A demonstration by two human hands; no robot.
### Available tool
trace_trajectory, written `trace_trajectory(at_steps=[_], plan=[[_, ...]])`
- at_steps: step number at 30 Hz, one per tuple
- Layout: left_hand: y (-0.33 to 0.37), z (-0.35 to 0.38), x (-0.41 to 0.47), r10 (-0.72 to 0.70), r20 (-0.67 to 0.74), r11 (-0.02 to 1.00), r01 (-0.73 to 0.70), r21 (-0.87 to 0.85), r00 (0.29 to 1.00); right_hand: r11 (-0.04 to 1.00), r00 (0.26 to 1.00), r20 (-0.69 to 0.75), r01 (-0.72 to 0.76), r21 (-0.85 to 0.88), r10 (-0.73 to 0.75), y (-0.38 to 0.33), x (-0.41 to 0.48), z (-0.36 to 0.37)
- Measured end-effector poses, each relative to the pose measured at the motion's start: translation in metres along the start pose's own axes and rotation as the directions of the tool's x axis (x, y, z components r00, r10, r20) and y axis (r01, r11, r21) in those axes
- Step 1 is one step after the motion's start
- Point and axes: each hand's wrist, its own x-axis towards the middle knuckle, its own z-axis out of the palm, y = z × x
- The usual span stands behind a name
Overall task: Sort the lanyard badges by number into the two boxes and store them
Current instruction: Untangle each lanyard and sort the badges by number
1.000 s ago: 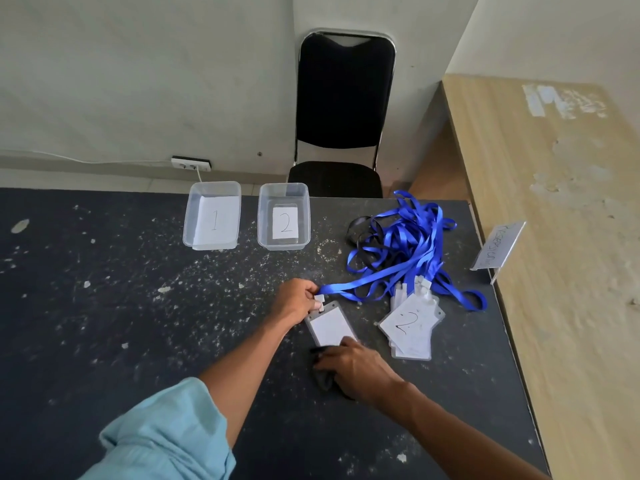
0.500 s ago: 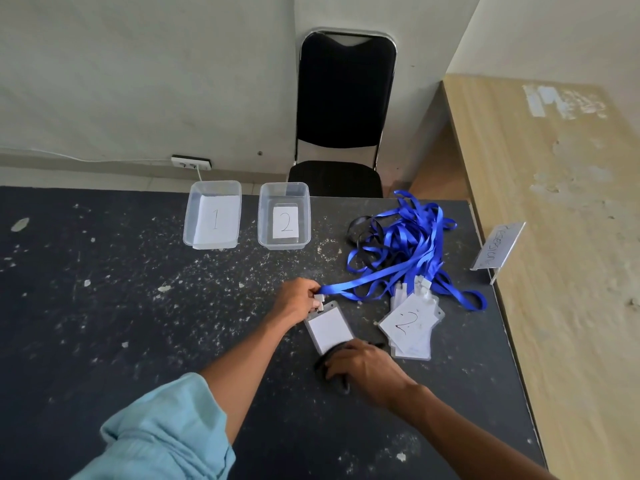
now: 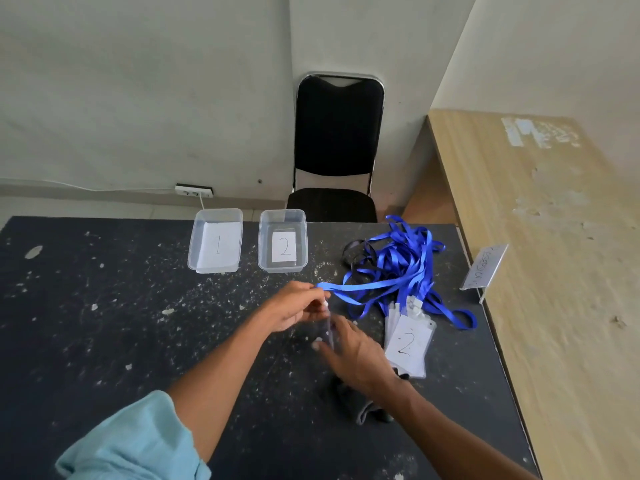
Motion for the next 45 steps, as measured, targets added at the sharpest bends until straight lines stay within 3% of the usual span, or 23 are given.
trace_trajectory(at_steps=[2,4,6,8,9,11,14,17,21,23,26,29,33,35,37,39,42,43,45], plan=[[0.01,-0.003,-0.005,0.003,0.016,0.995,-0.002,-0.095,1.0,0.997,0.996,-0.089,-0.024,0.079,0.031,-0.009,0.006,0.001],[0.017,-0.009,-0.01,0.0,0.036,0.996,0.003,-0.085,0.999,0.974,0.989,-0.139,-0.026,0.223,0.058,-0.012,0.008,-0.004],[0.021,-0.016,-0.013,0.027,-0.026,0.992,-0.024,0.122,0.999,0.964,0.994,-0.104,0.007,0.267,0.022,-0.013,0.007,-0.012],[0.024,-0.021,-0.014,0.13,-0.197,0.937,-0.056,0.344,0.972,0.969,0.995,-0.071,0.088,0.232,-0.074,-0.015,0.003,-0.023],[0.025,-0.025,-0.014,0.157,-0.246,0.933,-0.063,0.353,0.956,0.964,0.992,-0.066,0.123,0.235,-0.111,-0.014,0.002,-0.026],[0.028,-0.028,-0.017,0.141,-0.142,0.953,-0.095,0.287,0.98,0.946,0.988,-0.069,0.15,0.287,-0.135,-0.012,0.001,-0.03],[0.029,-0.028,-0.025,0.15,0.18,0.854,-0.219,0.472,0.972,0.874,0.996,-0.058,0.092,0.478,-0.074,-0.011,0.004,-0.04],[0.027,-0.024,-0.026,0.076,0.369,0.943,-0.187,0.275,0.926,0.761,0.999,-0.026,0.036,0.648,-0.024,-0.013,0.005,-0.056],[0.022,-0.009,-0.023,-0.06,0.493,0.978,-0.047,0.202,0.868,0.709,0.998,-0.037,-0.007,0.705,0.047,-0.013,0.004,-0.077],[0.014,-0.007,-0.019,-0.06,0.491,0.985,-0.029,0.173,0.869,0.704,0.993,-0.065,-0.025,0.71,0.1,-0.009,0.007,-0.084],[0.004,-0.014,-0.02,-0.067,0.457,0.995,0.092,-0.033,0.887,0.728,0.983,-0.069,-0.078,0.681,0.169,0.0,0.016,-0.087],[-0.004,-0.029,-0.029,0.007,0.357,0.997,0.022,-0.078,0.934,0.731,0.98,-0.019,-0.134,0.67,0.197,0.0,0.03,-0.076],[-0.017,-0.059,-0.04,0.104,0.08,0.978,-0.087,-0.19,0.991,0.716,0.98,0.081,-0.189,0.672,0.183,-0.028,0.051,-0.038],[-0.024,-0.082,-0.046,0.108,-0.058,0.947,-0.121,-0.298,0.992,0.763,0.979,0.136,-0.204,0.614,0.152,-0.037,0.063,-0.008],[-0.034,-0.108,-0.052,0.097,-0.177,0.951,-0.143,-0.273,0.979,0.837,0.979,0.16,-0.194,0.512,0.129,-0.045,0.068,0.02],[-0.049,-0.134,-0.056,0.074,-0.336,0.985,-0.122,-0.123,0.939,0.905,0.982,0.145,-0.17,0.39,0.122,-0.052,0.069,0.038],[-0.075,-0.165,-0.059,0.076,-0.615,0.994,-0.008,0.113,0.785,0.967,0.991,0.134,-0.064,0.246,0.032,-0.061,0.072,0.057],[-0.083,-0.171,-0.06,0.09,-0.676,0.983,0.044,0.179,0.731,0.979,0.991,0.135,-0.022,0.202,-0.005,-0.063,0.074,0.061],[-0.094,-0.175,-0.064,0.13,-0.713,0.944,0.135,0.302,0.689,0.991,0.987,0.155,0.018,0.134,-0.039,-0.064,0.075,0.065]])
